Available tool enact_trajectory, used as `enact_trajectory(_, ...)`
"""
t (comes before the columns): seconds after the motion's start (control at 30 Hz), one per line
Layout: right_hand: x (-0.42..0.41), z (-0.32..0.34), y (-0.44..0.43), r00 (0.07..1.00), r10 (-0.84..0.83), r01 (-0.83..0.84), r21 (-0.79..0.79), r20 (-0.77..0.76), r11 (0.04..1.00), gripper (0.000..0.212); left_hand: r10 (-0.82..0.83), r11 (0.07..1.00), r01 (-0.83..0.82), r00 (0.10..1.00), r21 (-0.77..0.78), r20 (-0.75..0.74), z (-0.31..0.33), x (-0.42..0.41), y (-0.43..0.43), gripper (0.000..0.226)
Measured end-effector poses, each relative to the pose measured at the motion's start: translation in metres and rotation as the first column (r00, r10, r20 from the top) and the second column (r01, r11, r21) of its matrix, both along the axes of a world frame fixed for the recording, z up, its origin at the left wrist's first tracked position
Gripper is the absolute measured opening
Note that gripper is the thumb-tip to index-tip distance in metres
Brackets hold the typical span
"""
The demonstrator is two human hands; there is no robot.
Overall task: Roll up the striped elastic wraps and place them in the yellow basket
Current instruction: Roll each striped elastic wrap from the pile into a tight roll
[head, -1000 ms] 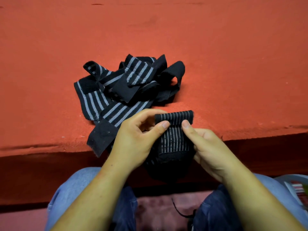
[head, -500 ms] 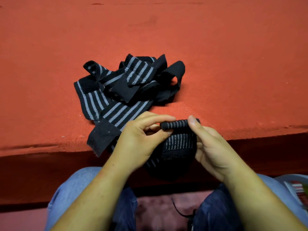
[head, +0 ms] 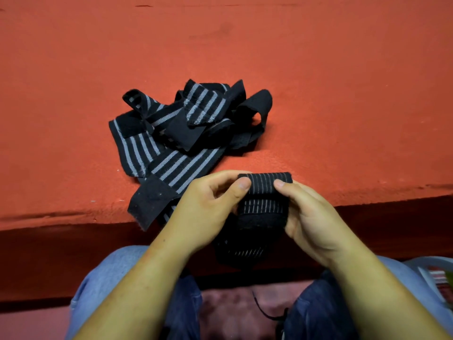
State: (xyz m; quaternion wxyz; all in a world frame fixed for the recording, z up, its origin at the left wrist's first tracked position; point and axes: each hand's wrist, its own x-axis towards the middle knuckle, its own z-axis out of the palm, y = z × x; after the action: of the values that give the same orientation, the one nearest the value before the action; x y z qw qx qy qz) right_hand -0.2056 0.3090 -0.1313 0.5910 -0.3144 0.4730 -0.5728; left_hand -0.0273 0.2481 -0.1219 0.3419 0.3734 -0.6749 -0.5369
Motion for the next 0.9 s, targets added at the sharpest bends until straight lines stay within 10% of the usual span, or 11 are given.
enact_trajectory(0.4,-0.004,-0.010,-0.002,0.974,-0.035,0.013,-0.098,-0.224,0.995,0.042,-0.011,1.000,0.012,0.999,0.012,-0.053,-0.001,0.001,0.001,0.026)
enact_trajectory(0.9,-0.002,-0.006,-0.001,0.995,0.049,-0.049,0.007,-0.091,0.999,0.046,0.071,0.997,-0.074,0.995,-0.034,-0.071,-0.001,0.000,0.000,0.011)
